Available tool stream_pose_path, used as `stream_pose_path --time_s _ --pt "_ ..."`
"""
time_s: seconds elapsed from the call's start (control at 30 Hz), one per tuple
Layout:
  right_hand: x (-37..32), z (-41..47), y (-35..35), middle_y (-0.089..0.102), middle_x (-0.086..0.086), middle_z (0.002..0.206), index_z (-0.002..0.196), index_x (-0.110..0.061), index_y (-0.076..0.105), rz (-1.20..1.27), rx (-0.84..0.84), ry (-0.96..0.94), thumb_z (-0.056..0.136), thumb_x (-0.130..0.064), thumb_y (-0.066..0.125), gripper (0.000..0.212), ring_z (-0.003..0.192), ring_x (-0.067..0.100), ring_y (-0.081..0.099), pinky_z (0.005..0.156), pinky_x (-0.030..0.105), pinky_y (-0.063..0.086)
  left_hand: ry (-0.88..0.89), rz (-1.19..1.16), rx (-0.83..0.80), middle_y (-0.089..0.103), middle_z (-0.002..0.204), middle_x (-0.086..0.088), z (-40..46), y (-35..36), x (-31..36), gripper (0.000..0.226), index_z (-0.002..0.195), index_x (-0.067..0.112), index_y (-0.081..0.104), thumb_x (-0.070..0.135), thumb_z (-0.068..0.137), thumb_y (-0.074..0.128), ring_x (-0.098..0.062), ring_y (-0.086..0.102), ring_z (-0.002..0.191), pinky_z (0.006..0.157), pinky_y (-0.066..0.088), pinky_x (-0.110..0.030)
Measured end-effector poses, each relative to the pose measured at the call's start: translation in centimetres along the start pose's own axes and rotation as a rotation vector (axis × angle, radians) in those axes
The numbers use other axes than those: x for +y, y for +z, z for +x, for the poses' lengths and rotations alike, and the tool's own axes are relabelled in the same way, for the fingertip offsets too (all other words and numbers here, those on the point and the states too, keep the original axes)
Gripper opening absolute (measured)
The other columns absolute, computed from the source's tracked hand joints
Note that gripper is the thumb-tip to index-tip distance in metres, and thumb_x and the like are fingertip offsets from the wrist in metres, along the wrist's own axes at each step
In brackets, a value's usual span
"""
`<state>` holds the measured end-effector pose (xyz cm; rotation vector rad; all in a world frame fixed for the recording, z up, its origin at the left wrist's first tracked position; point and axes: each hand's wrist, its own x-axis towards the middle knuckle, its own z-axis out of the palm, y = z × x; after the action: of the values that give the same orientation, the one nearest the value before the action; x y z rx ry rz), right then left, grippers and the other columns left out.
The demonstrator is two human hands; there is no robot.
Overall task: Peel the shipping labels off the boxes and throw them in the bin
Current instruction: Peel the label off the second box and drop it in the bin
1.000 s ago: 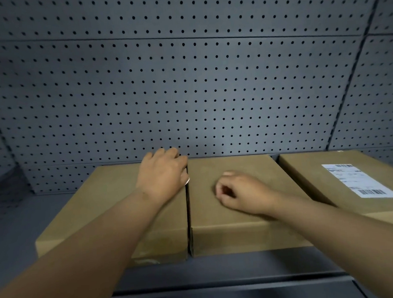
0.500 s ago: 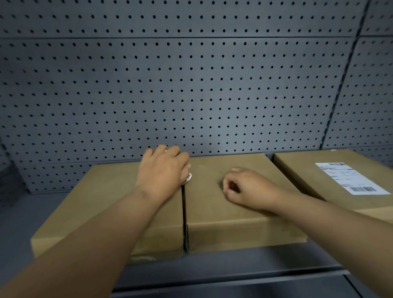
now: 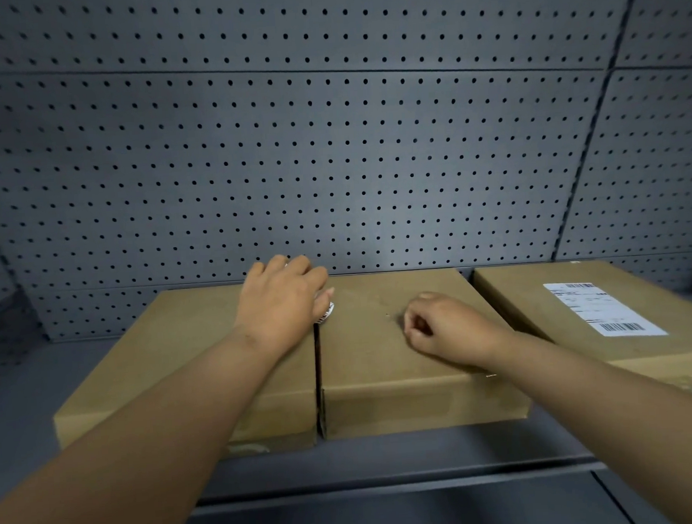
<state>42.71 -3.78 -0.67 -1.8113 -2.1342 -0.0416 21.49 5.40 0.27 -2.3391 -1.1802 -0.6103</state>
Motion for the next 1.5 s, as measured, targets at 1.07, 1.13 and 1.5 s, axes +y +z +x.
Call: stream_pose_path --time_s 1.07,1.13,1.5 --pt "-0.4 6.6 2.6 0.066 0.021 0.102 0.083 -0.007 0.061 -0.093 -0.001 0.25 0.091 -0.014 0.044 0.02 0.098 0.032 0.059 0.075 0.029 0.044 -0.065 -0.007 -0.01 0.059 0.098 0.001 -0.7 0.5 -0.6 0.026 0.094 0.022 0.055 0.04 0.093 0.036 -0.022 0.056 0.09 0.079 0.039 -0.035" --pt "-2.0 8.0 3.8 0.067 0.022 0.101 0.09 -0.001 0.066 -0.099 0.02 0.223 0.09 -0.012 0.045 0.024 0.097 0.033 0.061 0.075 0.029 0.045 -0.089 -0.028 -0.001 0.059 0.097 -0.001 -0.4 0.4 -0.6 0.026 0.093 0.021 0.055 0.039 0.093 0.037 -0.023 0.056 0.09 0.078 0.038 -0.036" --pt "-2.5 8.3 4.1 0.065 0.022 0.106 0.095 0.0 0.066 -0.07 0.054 0.206 0.092 -0.016 0.044 0.028 0.102 0.033 0.058 0.083 0.031 0.046 -0.131 -0.035 -0.012 0.06 0.101 -0.003 -0.4 0.4 -2.2 0.028 0.098 0.019 0.057 0.036 0.094 0.035 -0.023 0.056 0.092 0.081 0.04 -0.037"
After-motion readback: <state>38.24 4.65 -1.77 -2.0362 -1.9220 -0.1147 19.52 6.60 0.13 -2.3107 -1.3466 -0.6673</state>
